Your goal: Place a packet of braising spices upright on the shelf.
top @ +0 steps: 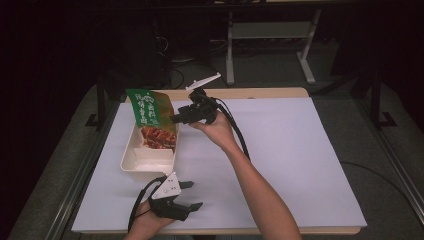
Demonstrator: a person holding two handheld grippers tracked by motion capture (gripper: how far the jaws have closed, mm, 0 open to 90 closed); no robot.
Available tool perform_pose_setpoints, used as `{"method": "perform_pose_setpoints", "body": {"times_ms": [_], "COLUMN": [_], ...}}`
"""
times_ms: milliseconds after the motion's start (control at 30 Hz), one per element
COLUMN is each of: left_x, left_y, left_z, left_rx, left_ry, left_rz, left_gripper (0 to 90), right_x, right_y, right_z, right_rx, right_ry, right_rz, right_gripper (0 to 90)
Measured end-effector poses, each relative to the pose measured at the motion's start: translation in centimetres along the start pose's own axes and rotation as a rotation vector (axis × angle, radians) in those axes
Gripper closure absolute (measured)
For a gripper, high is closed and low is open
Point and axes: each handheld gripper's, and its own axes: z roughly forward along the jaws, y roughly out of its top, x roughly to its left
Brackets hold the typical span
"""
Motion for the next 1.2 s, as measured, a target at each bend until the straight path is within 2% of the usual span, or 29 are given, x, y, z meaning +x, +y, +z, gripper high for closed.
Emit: {"method": "perform_pose_setpoints", "body": {"times_ms": [367,733,1200], "left_x": [0.2,0.2,0.4], "left_y": [-0.2,-0.2,-0.2], "left_z": [0.0,0.0,-0.1], "left_rx": [0.005,0.007,0.002], "left_ry": [0.003,-0.001,-0.001], "left_rz": [-0.012,-0.017,-0.027], "left_gripper": [28.2,28.2,27.8], "right_x": [-0.4,-0.6,-1.0], "right_y": [-0.8,-1.9,-3.6], "right_z": [-2.1,-3.5,-5.5], "right_rx": [-0.005,-0.003,-0.011], "right_ry": [-0.002,-0.004,-0.001], "right_rz": [0.016,0.019,0.05], "right_gripper": [42.3,41.4,39.7]}}
